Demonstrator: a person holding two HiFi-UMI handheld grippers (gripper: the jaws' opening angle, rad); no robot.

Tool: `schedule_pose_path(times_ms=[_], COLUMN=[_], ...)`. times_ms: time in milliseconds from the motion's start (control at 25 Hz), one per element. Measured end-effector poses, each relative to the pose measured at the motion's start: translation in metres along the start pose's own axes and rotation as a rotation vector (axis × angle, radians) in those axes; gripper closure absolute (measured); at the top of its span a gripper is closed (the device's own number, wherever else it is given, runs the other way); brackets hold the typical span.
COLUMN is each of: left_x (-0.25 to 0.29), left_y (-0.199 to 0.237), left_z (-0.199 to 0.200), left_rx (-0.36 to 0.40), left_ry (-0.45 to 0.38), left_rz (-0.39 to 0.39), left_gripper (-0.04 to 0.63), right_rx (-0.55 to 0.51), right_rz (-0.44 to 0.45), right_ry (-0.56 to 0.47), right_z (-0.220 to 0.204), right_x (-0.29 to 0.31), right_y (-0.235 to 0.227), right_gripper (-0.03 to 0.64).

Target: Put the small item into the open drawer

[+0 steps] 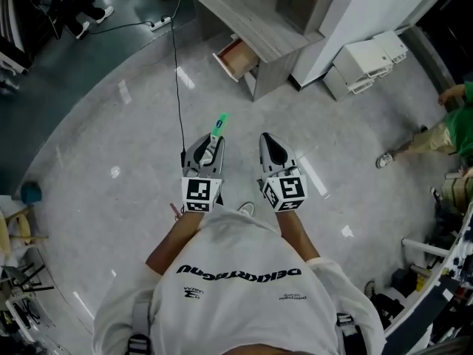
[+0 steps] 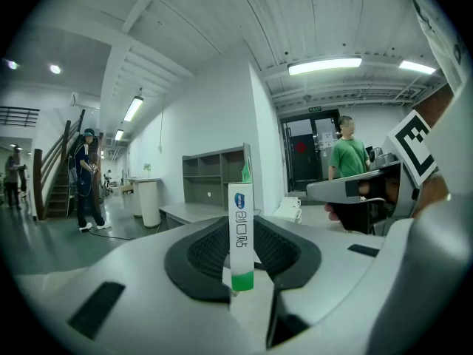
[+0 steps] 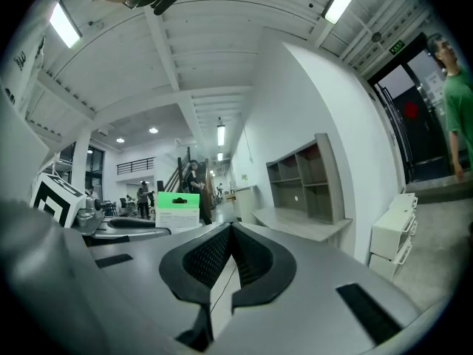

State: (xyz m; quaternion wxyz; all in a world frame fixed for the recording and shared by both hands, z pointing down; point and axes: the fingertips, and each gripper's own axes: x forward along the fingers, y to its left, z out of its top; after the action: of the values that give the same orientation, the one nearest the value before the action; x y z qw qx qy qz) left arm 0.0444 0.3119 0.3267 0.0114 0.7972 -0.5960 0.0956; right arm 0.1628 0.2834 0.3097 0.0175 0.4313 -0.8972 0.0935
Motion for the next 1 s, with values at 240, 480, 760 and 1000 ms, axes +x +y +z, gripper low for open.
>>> schedule_pose_path(times_ms=[240, 480, 760, 1000], left_x=[0.035, 0.097, 0.177, 0.247], left_y=[0.019, 0.061, 0.133, 0.194], left_z=[-0.023, -0.021, -0.005, -0.016], left_rx=[-0.032, -0.046, -0.045, -0.045], left_ry=[0.030, 0.020, 0.042, 0.098], left_rz=[-0.016, -0.047, -0.107, -0.152], left_gripper=[0.492, 0.492, 0.492, 0.492], right_rx=[0.005, -0.006, 0.004, 0.030], right_rz=[-0.026, -0.066, -0.112, -0.168], right_ry=[0.041, 0.053, 0.058, 0.071], right_z=[-0.017, -0.009, 0.017, 0.017], right_x=[0.035, 0.095, 0.193, 0.281], right_y=[-0.019, -0.045, -0.063, -0.083], right_gripper=[0.588, 0.588, 0.588, 0.588])
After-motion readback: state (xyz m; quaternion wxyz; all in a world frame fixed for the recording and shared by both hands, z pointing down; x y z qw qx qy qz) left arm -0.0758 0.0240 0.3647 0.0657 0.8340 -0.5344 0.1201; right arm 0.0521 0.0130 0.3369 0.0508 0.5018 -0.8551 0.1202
